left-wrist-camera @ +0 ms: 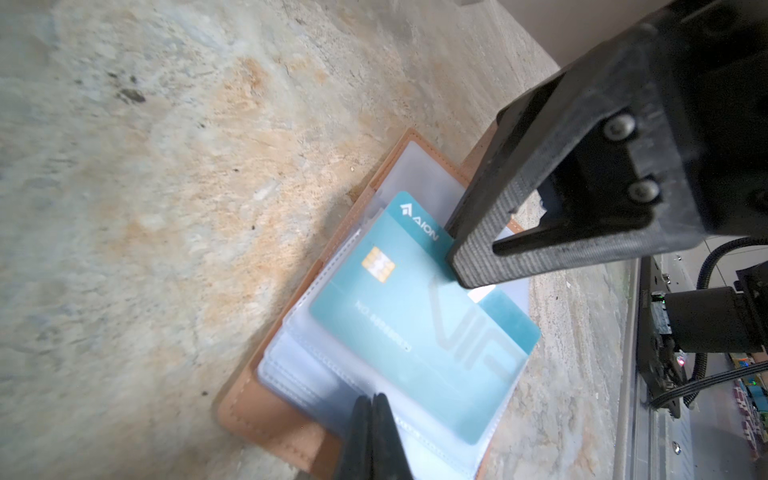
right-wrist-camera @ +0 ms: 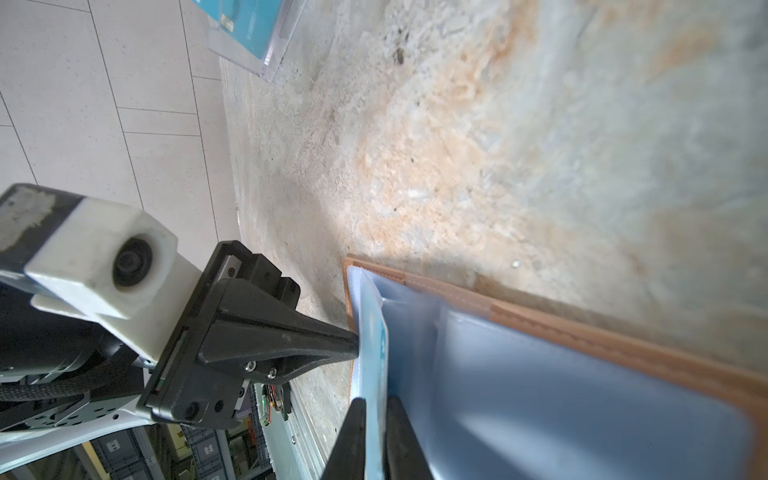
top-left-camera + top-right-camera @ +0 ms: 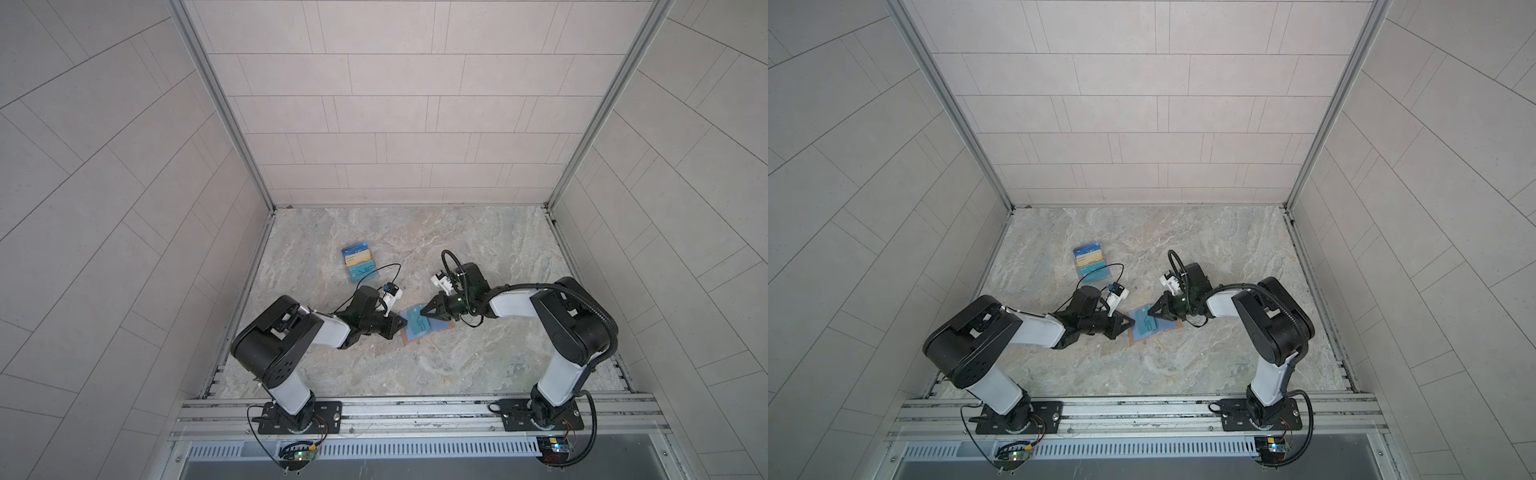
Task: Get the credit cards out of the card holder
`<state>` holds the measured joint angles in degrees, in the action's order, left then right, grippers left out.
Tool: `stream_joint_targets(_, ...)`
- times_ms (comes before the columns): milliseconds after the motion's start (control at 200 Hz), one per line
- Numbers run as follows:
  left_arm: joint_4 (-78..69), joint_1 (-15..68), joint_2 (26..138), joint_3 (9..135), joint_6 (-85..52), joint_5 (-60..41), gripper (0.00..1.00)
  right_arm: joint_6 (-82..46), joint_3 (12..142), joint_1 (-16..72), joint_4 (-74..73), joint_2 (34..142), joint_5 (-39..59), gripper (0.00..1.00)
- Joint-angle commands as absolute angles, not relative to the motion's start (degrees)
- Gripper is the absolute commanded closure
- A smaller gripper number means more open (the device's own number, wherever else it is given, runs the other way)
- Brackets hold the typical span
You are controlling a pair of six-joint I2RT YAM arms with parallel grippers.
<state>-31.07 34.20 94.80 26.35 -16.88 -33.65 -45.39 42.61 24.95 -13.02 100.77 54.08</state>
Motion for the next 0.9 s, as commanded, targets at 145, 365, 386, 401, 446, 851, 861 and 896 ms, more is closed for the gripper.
stream_joint_targets(145, -22.94, 34.80, 96.95, 25.53, -15.55, -31.70, 1.00, -43.19, 42.17, 23.73, -10.48, 97.65, 54.26, 0.93)
stream_joint_targets(365, -22.76, 34.74, 96.44, 25.31, -15.47, -31.38, 1.00, -35.95, 43.46, 21.17, 1.94, 92.75, 50.41, 0.97)
stream_joint_targets(386, -22.76, 34.75, 96.34, 25.31, -15.47, -31.38, 1.00, -35.21, 43.64, 20.90, 3.43, 92.08, 49.67, 0.97)
stream_joint_targets(401, -22.76, 34.86, 96.14, 25.23, -15.47, -31.33, 1.00, -34.61, 43.77, 20.72, 4.63, 91.53, 49.04, 0.98)
stream_joint_targets(446, -22.93, 34.79, 95.67, 25.09, -15.53, -31.29, 0.99, -32.76, 44.34, 20.27, 8.55, 89.78, 46.92, 0.98)
stream_joint_targets(851, -17.00, 34.72, 79.95, 28.84, -16.75, -37.13, 0.50, -27.51, 45.67, 19.86, 15.46, 74.82, 49.92, 1.00)
stream_joint_targets(861, -16.69, 34.72, 79.69, 29.09, -16.84, -37.58, 0.49, -27.38, 45.72, 19.86, 15.53, 74.71, 50.34, 1.00)
stream_joint_targets(896, -15.86, 34.72, 78.64, 30.23, -17.12, -39.64, 0.48, -26.88, 45.78, 19.86, 15.51, 74.39, 51.66, 1.00)
